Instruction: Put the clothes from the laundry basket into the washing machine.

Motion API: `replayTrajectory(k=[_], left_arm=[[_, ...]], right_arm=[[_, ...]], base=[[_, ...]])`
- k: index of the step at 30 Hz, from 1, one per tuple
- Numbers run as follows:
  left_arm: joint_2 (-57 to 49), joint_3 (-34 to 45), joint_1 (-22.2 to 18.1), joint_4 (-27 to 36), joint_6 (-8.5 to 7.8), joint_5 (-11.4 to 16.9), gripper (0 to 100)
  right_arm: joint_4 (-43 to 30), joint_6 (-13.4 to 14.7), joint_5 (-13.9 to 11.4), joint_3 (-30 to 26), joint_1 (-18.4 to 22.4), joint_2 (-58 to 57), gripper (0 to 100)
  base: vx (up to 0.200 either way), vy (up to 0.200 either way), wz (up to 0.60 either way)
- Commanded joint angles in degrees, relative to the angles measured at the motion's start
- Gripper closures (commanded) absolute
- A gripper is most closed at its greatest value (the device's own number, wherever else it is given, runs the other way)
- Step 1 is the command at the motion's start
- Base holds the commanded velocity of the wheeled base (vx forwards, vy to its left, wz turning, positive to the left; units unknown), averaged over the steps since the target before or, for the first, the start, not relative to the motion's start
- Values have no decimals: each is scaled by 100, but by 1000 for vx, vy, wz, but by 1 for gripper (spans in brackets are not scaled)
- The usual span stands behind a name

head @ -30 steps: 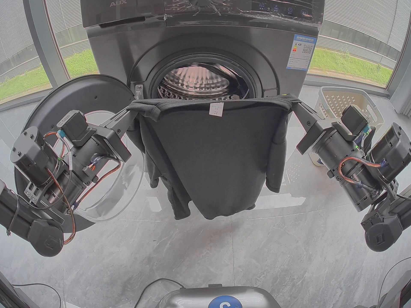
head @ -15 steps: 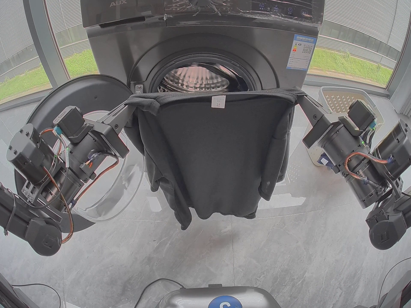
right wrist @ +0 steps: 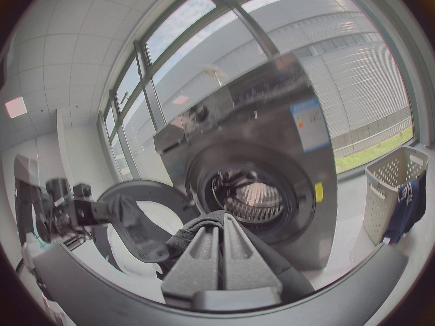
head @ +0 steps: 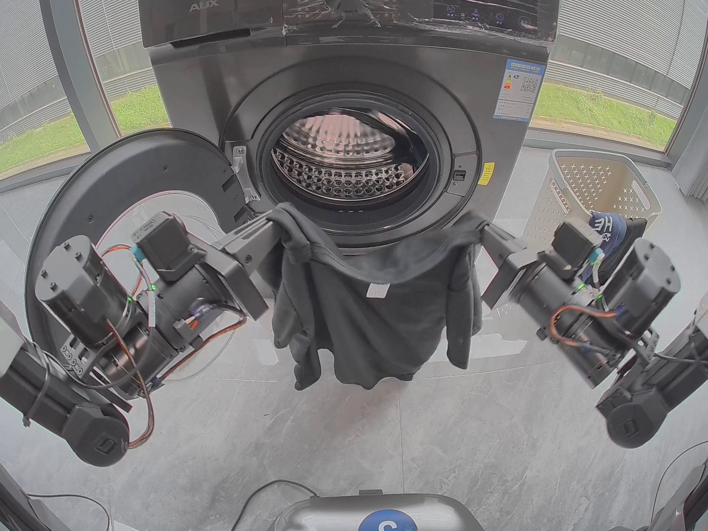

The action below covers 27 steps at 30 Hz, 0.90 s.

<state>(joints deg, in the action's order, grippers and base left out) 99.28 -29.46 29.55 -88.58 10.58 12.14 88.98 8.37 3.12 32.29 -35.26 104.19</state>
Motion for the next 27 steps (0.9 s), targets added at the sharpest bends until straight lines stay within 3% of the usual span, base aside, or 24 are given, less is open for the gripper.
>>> replayTrajectory(k=[1,9,10,20,25,27], left_arm=[[689,-437,394,-10,84,148,100],[909,-1044,578,-2,102,280,100],[926,-1097,657,-2,102,280,100],[777,-1114,842,-10,67,262,100],[742,-1035,921,-10,23,254,100],[654,-991,930,-10,23,245,100]], right_arm=[[93,24,-31,84,-245,1305,100],[85,-38,-31,181,-649,1894,100],[85,-55,-22,172,-667,2008,0],[85,-126,-31,155,-579,2641,0],[85,-152,-31,506,-394,3002,0],[76,-143,-13,954,-227,3230,0]], base=[[0,0,0],[0,0,0],[0,0,0],[0,0,0],[0,0,0],[0,0,0]])
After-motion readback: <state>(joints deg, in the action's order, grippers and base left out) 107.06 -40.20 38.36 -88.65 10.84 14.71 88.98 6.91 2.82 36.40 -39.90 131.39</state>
